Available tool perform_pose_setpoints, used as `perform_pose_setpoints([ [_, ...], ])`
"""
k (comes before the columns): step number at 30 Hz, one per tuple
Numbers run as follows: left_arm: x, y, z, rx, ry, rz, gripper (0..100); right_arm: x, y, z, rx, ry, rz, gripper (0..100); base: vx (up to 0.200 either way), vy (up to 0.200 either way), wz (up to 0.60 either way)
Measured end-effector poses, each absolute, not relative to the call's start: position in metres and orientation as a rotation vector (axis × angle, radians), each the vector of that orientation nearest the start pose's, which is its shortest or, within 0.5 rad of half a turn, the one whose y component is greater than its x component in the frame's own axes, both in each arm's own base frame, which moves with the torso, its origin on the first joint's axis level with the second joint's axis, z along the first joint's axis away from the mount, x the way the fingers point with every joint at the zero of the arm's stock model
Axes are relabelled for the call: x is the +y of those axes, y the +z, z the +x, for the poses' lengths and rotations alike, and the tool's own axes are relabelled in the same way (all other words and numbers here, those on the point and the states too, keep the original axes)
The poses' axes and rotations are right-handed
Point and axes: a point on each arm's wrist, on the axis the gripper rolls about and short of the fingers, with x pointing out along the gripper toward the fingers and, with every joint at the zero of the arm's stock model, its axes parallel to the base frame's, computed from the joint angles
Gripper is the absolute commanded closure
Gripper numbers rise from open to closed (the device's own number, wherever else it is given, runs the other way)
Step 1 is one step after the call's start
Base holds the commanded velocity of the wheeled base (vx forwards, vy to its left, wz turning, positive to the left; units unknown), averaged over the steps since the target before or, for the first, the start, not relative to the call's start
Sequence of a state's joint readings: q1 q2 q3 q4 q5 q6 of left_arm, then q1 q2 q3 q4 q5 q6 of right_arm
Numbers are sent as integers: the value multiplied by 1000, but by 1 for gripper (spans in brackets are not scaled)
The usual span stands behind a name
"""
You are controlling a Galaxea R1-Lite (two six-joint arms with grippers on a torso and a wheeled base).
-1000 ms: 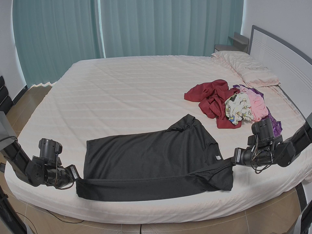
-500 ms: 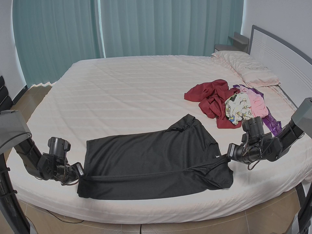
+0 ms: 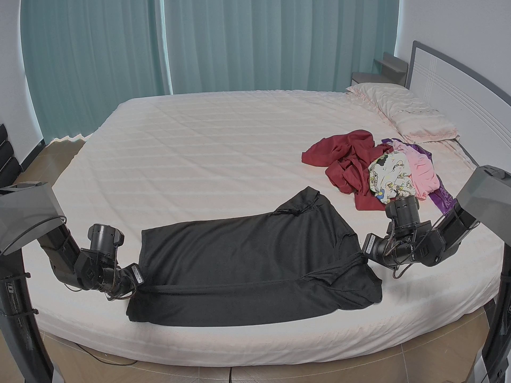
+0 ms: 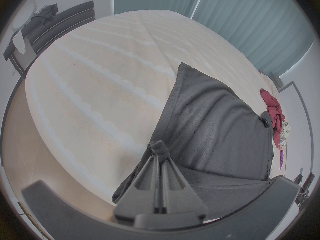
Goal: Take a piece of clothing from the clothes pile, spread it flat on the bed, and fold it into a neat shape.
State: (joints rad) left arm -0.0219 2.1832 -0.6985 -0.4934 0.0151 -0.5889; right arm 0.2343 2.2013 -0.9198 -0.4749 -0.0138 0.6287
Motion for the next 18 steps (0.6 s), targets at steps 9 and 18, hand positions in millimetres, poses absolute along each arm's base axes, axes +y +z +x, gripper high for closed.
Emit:
perform_pose_setpoints([
  [9,-7,-14,328,1005,325,-568,0,89,7,373,820,-69,560,0,0,0,0],
  [18,0,-5,314,1027,294,-661,0,92,19,374,762,-103,738,0,0,0,0],
])
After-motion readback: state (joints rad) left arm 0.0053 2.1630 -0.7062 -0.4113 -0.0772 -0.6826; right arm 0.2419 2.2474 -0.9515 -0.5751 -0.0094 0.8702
